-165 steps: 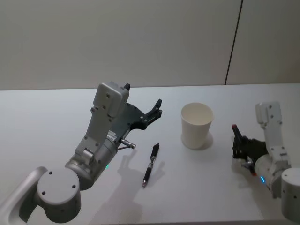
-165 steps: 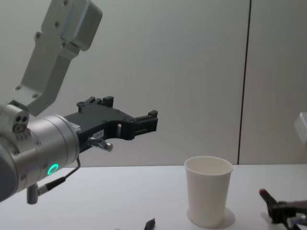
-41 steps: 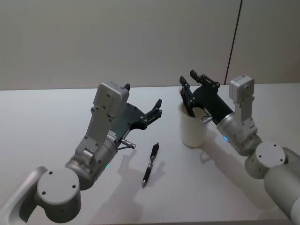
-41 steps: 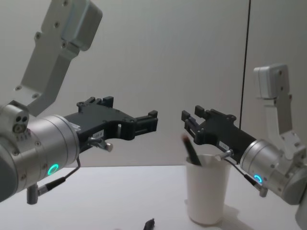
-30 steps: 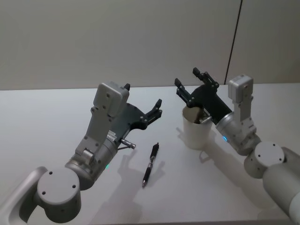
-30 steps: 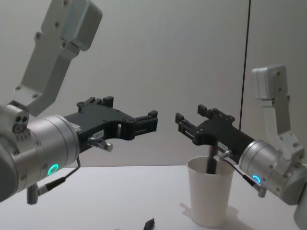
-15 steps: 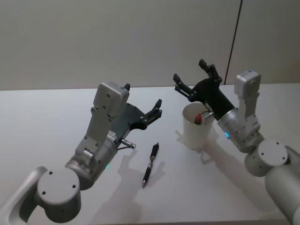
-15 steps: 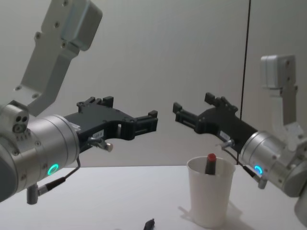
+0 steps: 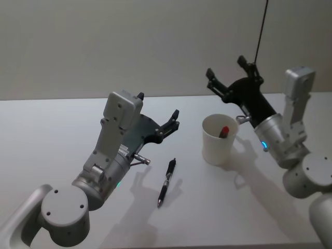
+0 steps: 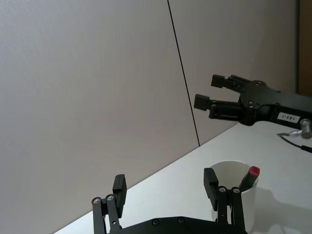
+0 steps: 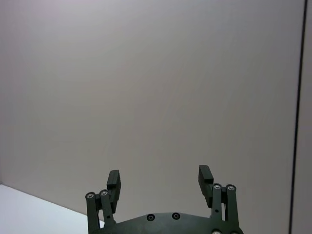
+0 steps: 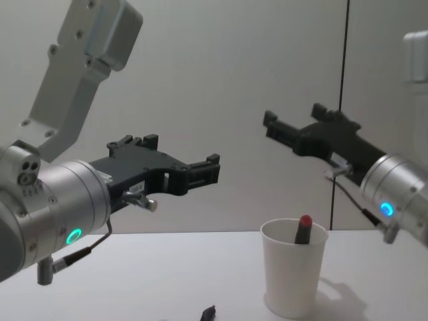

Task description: Place the pen into the pen holder.

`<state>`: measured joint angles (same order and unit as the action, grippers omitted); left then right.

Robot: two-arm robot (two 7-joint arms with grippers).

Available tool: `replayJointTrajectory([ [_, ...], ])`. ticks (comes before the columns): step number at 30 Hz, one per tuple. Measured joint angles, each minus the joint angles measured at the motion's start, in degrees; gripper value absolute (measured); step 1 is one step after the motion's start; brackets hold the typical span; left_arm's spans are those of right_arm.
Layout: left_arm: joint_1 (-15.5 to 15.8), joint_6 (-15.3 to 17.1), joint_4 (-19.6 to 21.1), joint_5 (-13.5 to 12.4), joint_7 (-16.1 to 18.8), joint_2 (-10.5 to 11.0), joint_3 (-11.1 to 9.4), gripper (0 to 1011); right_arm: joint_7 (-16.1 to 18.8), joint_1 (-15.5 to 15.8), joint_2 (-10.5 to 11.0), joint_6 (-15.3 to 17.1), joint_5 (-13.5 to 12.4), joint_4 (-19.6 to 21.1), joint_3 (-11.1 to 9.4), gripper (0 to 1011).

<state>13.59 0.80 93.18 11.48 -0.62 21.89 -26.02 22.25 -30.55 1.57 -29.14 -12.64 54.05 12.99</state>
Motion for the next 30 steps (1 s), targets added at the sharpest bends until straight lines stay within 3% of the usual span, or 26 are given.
replayJointTrajectory([
  [7, 0.0, 0.0, 0.0, 0.0, 0.0, 0.0, 0.0, 1009, -4.5, 4.4, 1.5, 7.4, -0.6, 9.3, -0.7, 1002],
  [16, 0.0, 0.0, 0.0, 0.0, 0.0, 0.0, 0.0, 1009, -10.2, 9.4, 3.8, 16.1, -1.3, 18.5, -2.1, 1002],
  [21, 0.0, 0.0, 0.0, 0.0, 0.0, 0.0, 0.0, 1009, -12.2, 12.2, 5.2, 19.8, -1.4, 22.4, -2.9, 1002],
  [30, 0.0, 0.0, 0.0, 0.0, 0.0, 0.0, 0.0, 1009, -13.5, 16.2, 7.5, 23.4, -1.5, 26.5, -4.2, 1002],
])
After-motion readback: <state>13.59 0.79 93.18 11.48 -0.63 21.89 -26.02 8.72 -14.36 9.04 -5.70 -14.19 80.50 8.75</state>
